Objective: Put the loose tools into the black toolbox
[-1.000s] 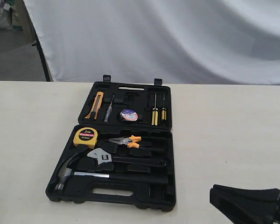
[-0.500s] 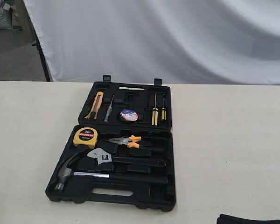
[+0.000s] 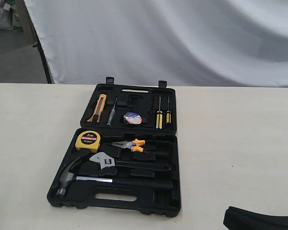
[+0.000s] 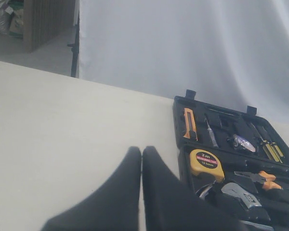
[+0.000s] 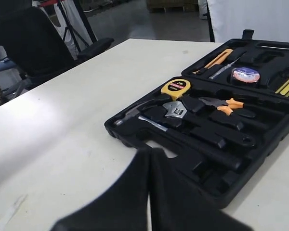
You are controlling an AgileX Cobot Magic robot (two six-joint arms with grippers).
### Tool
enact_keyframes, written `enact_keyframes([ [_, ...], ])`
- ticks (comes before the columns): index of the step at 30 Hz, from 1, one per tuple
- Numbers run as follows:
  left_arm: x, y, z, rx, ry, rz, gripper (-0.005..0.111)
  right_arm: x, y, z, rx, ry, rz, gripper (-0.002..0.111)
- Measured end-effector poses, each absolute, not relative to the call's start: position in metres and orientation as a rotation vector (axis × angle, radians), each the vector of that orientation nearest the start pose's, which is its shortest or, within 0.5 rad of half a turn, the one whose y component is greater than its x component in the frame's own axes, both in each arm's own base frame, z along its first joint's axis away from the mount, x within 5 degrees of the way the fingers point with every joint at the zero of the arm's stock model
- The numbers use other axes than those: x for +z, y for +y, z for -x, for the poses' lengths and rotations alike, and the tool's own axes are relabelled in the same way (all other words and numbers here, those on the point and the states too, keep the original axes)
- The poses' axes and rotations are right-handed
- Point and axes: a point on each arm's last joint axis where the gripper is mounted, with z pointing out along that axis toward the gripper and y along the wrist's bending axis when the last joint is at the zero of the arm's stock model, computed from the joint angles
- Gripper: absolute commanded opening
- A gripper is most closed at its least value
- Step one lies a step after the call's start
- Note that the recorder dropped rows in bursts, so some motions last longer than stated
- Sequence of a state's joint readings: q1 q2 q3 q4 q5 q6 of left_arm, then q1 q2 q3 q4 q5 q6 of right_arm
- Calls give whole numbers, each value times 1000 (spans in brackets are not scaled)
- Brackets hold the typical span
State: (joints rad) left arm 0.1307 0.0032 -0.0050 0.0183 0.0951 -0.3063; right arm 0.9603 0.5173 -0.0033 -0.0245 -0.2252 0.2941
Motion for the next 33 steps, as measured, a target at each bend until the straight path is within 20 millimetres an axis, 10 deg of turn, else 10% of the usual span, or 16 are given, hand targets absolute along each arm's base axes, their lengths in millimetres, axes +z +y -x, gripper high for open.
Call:
enact_keyframes([
  [20,206,8,-56,-122,1543,329,1,196,79,-59,840,1714,630,0],
  [33,206,8,-56,-122,1543,329,1,215,14,-63,308,1512,42,0],
])
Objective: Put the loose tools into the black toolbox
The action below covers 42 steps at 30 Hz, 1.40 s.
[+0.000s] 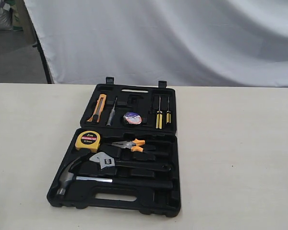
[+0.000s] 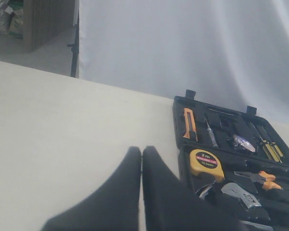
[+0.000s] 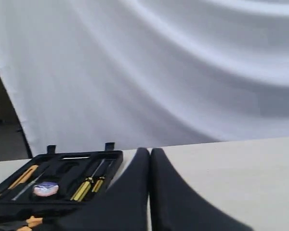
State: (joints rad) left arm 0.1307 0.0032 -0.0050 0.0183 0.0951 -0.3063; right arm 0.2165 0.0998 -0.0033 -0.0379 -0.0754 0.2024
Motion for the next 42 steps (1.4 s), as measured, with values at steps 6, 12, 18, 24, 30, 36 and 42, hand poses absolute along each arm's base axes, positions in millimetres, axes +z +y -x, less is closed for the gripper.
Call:
enact_keyframes([
  [6,206,8,-56,-122,1543,329,1,204,11,-56,272,1608,24,0],
  [12,206,8,-56,-122,1543,329,1,196,10,-55,259,1693,24,0],
  [18,206,8,-56,-122,1543,329,1,195,10,-55,258,1706,24,0],
  [24,206,8,-56,-122,1543,329,1,195,10,-55,257,1707,24,0],
  [30,206,8,-56,-122,1543,329,1,194,10,-55,256,1708,22,0],
  [36,206,8,-56,-122,1543,329,1,194,10,-55,256,1708,22,0],
  [42,206,8,-56,-122,1543,329,1,194,10,-55,256,1708,22,0],
])
